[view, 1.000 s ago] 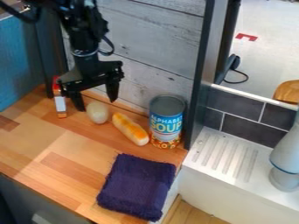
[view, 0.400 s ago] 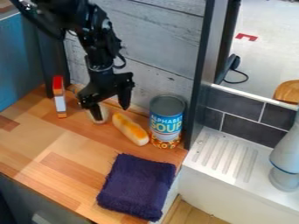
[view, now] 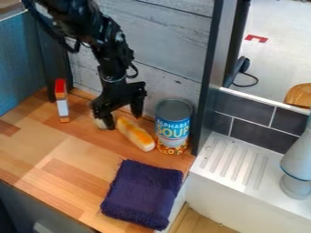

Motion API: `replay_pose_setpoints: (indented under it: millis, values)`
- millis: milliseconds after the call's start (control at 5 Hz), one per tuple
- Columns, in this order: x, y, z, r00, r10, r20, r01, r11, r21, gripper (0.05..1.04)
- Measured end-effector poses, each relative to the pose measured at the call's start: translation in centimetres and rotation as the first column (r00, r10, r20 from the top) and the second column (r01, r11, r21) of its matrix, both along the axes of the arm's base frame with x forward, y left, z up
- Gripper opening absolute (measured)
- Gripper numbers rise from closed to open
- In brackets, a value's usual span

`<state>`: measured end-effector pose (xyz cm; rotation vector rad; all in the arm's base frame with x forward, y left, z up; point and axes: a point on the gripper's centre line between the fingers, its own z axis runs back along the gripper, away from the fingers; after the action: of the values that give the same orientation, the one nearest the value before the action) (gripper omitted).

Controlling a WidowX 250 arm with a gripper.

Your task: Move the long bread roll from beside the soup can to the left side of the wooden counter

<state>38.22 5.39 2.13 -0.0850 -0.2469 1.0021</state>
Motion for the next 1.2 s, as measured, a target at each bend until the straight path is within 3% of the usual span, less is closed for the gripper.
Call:
replay_pose_setpoints:
  millis: [800,1200]
  values:
    - [2.1,-0.9,-2.5,0.999,0.039,-0.007,-0.039,0.999,-0.035,1.000]
    - [2.6,-1.2,-3.8,0.999,0.028,-0.028,-0.028,0.999,-0.020,0.947]
